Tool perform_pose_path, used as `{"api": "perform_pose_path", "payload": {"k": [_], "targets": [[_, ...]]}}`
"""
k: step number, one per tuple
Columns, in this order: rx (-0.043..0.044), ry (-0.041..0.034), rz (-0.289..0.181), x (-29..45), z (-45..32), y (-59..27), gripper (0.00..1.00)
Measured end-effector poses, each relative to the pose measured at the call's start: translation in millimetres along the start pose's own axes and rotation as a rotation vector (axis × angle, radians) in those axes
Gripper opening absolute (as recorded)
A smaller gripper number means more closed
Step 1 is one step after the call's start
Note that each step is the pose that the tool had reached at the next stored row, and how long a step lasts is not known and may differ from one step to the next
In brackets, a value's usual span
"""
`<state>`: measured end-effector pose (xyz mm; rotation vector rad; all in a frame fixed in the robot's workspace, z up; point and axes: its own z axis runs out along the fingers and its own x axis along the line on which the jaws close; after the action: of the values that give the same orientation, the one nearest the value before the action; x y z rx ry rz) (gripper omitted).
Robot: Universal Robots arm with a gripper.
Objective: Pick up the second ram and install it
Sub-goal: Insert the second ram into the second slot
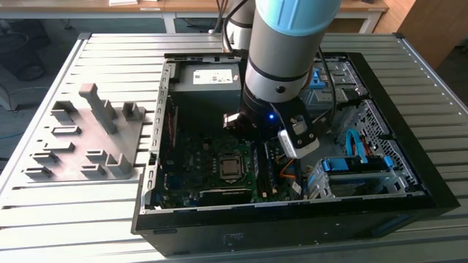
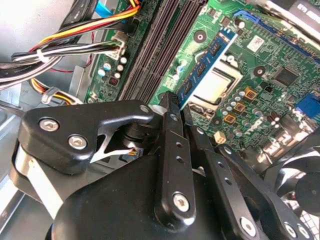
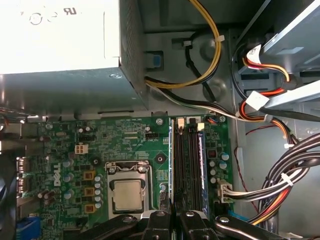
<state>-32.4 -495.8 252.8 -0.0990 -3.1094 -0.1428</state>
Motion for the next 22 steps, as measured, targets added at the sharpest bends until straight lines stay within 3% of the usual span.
{"api": "perform_pose_path", "payload": {"k": [22], "targets": [[0.0,0.0,0.0,-0.4,13.0,-1.2,0.14]]}}
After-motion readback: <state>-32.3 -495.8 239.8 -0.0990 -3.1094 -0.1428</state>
